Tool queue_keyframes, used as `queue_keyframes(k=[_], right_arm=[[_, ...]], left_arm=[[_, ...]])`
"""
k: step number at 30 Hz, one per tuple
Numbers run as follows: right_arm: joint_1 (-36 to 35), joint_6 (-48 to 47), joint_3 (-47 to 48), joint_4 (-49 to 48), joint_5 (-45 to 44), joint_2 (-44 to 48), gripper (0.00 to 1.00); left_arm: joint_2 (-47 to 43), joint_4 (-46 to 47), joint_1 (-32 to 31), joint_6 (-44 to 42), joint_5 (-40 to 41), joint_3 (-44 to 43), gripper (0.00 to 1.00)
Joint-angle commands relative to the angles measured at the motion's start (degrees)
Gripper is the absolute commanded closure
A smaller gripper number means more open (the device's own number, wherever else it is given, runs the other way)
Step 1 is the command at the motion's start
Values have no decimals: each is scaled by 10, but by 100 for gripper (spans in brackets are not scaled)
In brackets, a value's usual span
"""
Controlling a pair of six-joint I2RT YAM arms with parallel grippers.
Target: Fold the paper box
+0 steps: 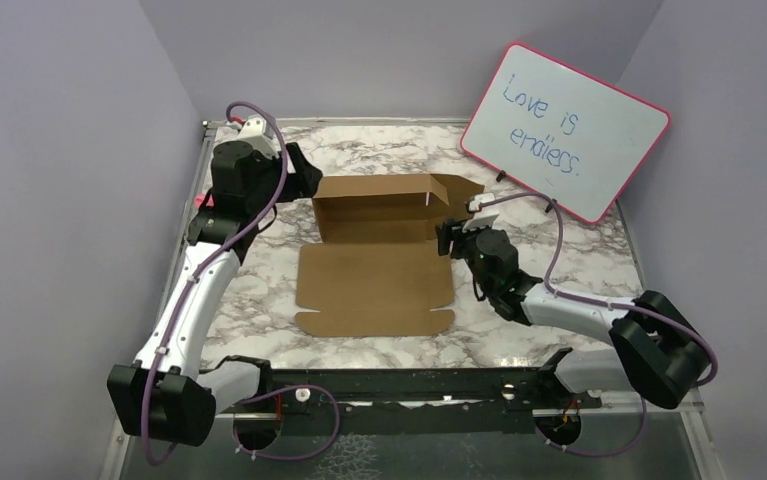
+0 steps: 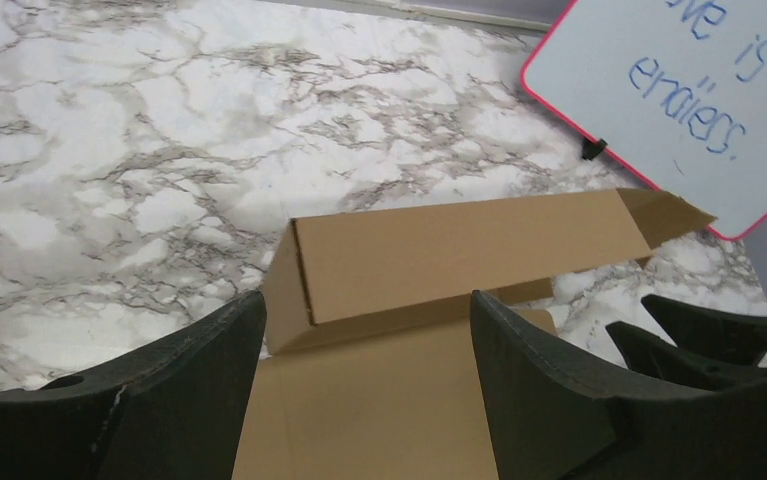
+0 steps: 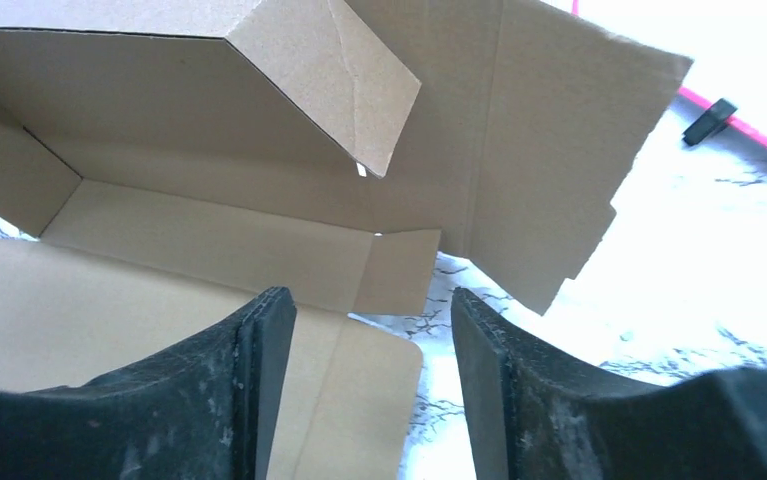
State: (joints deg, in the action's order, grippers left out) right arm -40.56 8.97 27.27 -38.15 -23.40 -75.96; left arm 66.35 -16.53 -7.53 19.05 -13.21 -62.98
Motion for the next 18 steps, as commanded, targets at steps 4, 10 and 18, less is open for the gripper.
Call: queue_keyframes(k=[4,10,18], right_arm=[[39,-19,-12,71,17,72,33],[126,11,-44,48,106,108,28],[215,24,-57,-25,250,93,25]], left_arm=[[-40,-17,-146,8,108,9,24],[-31,-15,-272,13,198,24,24],[3,91,-419,25,291,88,24]])
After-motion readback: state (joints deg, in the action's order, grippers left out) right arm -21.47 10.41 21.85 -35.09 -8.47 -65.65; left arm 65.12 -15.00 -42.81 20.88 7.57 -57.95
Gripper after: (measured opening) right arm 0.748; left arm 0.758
